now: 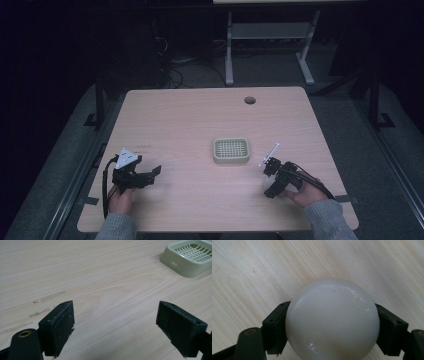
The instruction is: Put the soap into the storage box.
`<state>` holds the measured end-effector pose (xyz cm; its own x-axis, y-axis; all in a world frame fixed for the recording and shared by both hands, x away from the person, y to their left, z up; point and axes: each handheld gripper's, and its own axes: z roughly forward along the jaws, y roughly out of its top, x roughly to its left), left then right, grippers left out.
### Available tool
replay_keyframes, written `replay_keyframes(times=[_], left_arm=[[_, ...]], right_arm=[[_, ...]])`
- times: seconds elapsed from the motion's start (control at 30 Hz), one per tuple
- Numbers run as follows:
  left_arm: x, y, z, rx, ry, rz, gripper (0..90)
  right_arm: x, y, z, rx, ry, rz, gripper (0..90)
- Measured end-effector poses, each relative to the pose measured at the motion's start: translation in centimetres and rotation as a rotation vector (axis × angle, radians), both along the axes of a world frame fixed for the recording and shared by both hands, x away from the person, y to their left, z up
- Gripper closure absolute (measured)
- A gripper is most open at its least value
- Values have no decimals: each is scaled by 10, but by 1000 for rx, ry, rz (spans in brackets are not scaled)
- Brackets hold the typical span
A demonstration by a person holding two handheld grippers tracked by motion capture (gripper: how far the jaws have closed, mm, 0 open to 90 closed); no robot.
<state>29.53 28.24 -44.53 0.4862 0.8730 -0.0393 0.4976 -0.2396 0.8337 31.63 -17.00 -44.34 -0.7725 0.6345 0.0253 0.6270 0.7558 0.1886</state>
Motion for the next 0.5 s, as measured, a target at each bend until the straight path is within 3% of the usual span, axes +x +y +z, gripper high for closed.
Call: replay_keyframes(times=[0.5], left_arm=[[0, -1, -1, -3, 2, 0, 148]], right_arm=[[3, -1, 12, 47, -10, -3, 234]])
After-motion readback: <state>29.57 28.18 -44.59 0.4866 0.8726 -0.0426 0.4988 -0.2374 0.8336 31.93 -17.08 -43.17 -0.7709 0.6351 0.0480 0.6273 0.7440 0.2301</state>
